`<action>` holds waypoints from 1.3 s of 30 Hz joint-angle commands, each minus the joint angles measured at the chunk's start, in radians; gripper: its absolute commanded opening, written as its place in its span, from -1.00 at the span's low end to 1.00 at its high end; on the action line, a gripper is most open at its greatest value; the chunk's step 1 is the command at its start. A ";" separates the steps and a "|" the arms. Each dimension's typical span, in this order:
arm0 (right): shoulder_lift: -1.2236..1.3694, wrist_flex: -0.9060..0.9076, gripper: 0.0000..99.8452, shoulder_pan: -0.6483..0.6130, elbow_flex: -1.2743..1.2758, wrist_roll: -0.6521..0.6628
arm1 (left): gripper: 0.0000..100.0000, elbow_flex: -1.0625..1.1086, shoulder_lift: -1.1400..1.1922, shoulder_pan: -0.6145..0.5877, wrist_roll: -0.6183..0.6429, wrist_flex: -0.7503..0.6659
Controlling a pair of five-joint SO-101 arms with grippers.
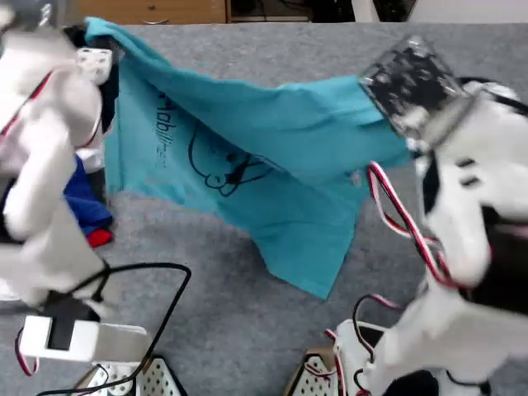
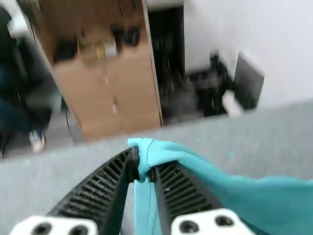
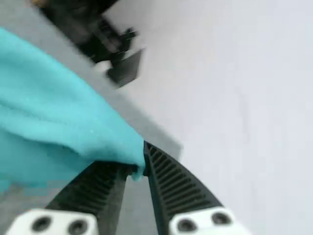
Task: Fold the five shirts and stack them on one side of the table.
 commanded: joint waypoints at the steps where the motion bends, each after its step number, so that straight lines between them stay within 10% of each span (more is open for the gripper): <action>1: -0.018 0.005 -1.00 0.073 -0.177 0.041 | -0.96 -0.114 -0.045 0.014 -0.009 0.009; 22: -0.018 0.008 -1.00 0.263 -0.661 0.203 | -0.96 -0.110 -0.292 0.005 -0.322 0.011; 39: -0.010 0.155 -1.00 0.239 0.002 0.262 | -0.96 1.158 -0.596 0.008 -0.365 0.006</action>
